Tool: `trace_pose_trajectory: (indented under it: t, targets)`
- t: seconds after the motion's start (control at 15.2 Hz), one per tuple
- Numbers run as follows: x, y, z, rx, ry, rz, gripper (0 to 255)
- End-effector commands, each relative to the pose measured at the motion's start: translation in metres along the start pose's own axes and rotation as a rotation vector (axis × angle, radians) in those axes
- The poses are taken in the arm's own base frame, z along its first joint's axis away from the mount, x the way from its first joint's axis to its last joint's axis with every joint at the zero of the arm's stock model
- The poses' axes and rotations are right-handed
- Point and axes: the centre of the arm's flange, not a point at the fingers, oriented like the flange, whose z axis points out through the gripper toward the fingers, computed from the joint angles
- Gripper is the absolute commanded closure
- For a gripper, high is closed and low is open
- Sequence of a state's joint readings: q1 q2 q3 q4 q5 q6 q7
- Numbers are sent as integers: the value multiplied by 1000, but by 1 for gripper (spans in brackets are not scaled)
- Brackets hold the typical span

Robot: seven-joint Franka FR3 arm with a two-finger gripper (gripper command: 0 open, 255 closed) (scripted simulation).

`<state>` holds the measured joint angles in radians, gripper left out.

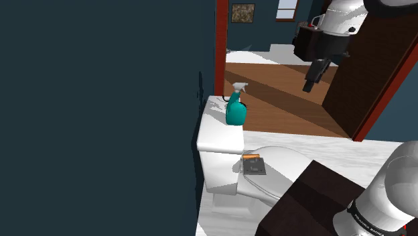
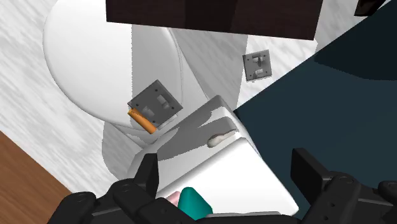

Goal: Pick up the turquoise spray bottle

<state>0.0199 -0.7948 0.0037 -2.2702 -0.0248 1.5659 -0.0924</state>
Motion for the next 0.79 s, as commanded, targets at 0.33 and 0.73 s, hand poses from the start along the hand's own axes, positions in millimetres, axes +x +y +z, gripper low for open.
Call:
trace_pose_trajectory:
  t: [0.33, 0.73]
  targets:
    - [30, 31, 46, 45, 81, -116, 0]
    - [75, 60, 98, 98, 178, -255, 0]
